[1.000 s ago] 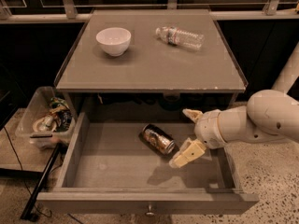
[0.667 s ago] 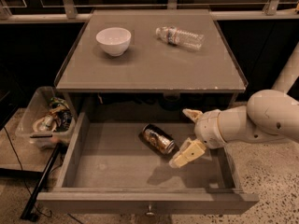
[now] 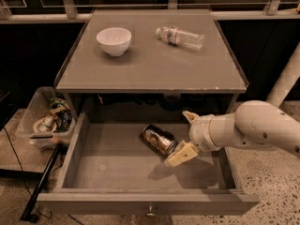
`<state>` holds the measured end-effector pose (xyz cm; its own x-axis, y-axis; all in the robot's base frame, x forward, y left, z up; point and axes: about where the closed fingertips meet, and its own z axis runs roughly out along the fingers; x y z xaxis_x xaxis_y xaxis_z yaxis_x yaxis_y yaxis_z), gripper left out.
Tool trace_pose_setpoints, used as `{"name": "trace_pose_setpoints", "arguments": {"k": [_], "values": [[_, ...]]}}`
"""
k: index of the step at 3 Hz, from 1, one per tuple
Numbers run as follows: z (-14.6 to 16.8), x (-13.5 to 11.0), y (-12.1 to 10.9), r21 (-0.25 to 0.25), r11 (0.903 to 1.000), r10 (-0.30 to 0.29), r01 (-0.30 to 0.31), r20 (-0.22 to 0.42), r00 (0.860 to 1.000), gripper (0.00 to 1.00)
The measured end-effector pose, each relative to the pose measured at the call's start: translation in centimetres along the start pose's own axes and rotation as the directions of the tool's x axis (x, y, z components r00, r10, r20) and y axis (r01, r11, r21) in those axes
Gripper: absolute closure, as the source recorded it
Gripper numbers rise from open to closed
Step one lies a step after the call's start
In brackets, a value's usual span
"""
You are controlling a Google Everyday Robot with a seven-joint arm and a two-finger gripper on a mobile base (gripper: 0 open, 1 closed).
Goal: Pick orange can from top drawer and place on counter
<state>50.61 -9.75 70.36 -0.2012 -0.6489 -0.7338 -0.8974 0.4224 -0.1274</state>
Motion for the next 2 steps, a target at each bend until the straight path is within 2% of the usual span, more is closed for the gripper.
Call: {"name": "trace_pose_setpoints", "arguments": {"k": [2], "values": [[3.6, 2.0, -1.7, 0.091, 0.9958, -0.007, 0.007, 0.005, 1.0, 0.0]]}}
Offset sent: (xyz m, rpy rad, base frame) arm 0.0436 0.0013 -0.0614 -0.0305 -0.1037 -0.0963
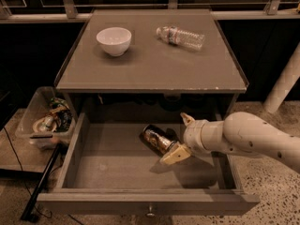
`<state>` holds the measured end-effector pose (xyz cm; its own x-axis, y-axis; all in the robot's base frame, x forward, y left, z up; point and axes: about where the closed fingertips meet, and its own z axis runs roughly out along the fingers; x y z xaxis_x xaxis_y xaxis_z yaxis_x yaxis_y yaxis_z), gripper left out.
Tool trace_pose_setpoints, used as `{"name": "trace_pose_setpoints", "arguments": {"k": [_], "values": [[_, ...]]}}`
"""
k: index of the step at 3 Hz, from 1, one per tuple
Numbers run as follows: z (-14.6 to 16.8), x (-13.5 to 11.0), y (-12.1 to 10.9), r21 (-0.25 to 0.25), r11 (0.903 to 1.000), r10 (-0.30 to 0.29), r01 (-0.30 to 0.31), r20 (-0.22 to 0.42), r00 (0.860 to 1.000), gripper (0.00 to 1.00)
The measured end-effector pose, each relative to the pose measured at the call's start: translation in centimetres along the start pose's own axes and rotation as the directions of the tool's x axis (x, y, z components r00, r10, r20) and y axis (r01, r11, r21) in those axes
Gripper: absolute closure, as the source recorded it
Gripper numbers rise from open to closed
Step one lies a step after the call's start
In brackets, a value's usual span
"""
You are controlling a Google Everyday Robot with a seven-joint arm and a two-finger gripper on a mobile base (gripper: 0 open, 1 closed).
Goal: Pick orange can from top drawer and place on counter
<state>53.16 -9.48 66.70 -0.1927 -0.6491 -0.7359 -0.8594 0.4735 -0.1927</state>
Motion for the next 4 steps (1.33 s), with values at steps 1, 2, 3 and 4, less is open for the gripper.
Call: {"name": "trace_pose_setpoints", "arguments": {"k": [1, 2, 3, 4], "values": [[2.7, 1.5, -0.6, 0.007, 0.9999, 0.011, -0.011, -0.017, 1.0, 0.0], [4.8, 2.0, -1.1, 0.003, 0.9995, 0.031, -0.031, -0.019, 0.999, 0.0], [5.9, 2.9, -1.3, -0.002, 0.9964, 0.085, -0.085, -0.008, 0.996, 0.0], [6.0, 3.0, -1.2, -0.003, 0.9962, 0.086, -0.086, -0.008, 0.996, 0.18]]}}
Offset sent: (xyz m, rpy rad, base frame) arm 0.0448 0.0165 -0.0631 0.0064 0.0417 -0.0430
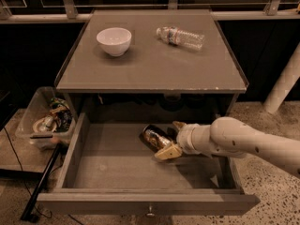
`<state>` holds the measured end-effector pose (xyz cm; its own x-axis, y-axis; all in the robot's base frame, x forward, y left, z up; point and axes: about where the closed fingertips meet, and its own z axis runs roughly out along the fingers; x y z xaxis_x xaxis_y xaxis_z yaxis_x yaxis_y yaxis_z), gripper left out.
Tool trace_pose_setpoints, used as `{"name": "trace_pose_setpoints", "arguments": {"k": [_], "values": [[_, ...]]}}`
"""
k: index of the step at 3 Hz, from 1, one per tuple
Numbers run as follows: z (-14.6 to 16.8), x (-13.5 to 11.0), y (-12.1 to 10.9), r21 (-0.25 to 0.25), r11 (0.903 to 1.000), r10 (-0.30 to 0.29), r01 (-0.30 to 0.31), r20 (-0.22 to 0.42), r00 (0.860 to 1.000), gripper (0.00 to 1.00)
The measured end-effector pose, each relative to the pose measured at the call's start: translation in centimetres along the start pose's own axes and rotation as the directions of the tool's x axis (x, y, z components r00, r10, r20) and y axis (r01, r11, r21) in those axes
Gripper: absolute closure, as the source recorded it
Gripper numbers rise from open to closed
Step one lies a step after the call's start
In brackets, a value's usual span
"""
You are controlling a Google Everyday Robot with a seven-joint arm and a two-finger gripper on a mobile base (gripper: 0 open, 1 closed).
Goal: Pick orange can from top drawer and place on counter
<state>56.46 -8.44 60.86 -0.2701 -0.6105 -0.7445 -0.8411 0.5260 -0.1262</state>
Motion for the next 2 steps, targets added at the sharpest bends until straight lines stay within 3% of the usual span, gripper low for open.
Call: {"name": "trace_pose_setpoints", "arguments": {"k": [2], "values": [[0.01, 0.0, 0.01, 0.0, 1.0, 0.0, 0.0, 0.0, 1.0, 0.65]]}}
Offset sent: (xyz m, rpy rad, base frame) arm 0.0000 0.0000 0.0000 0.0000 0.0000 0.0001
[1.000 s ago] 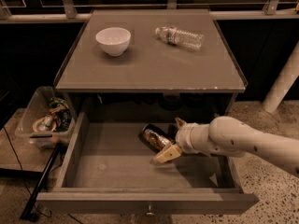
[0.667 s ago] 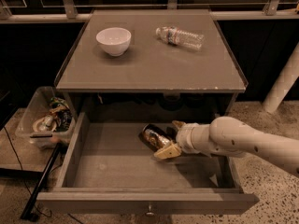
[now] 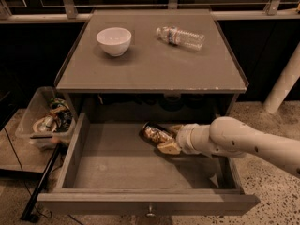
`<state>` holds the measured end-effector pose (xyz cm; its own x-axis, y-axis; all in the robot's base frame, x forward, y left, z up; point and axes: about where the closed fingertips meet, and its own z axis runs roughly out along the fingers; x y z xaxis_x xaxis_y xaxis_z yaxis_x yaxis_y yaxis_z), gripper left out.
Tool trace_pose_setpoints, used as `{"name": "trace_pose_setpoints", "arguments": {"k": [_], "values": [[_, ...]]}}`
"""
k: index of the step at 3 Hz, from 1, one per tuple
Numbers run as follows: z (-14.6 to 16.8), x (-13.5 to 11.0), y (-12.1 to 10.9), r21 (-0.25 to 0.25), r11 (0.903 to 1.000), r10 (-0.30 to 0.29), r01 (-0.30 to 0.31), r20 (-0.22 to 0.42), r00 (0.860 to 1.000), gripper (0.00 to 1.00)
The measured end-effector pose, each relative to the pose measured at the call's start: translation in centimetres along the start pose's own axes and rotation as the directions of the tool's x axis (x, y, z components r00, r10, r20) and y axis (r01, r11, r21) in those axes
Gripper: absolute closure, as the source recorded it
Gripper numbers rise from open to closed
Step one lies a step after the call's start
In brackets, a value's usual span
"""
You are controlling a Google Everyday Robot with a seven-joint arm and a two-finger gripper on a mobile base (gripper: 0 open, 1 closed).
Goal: Pick orange can from top drawer and place on counter
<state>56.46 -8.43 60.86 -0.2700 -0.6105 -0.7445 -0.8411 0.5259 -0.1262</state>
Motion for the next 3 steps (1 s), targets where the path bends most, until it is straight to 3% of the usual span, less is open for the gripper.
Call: {"name": "trace_pose_setpoints", "arguments": {"k": [1, 2, 3], "values": [[0.0, 0.0, 0.0, 0.0, 1.0, 0.0, 0.0, 0.0, 1.0, 0.88], [0.02, 0.0, 0.05, -0.003, 1.0, -0.001, 0.001, -0.001, 1.0, 1.0], [-0.78, -0.37, 0.07, -0.01, 0.9998, -0.019, 0.019, -0.001, 1.0, 1.0]]}}
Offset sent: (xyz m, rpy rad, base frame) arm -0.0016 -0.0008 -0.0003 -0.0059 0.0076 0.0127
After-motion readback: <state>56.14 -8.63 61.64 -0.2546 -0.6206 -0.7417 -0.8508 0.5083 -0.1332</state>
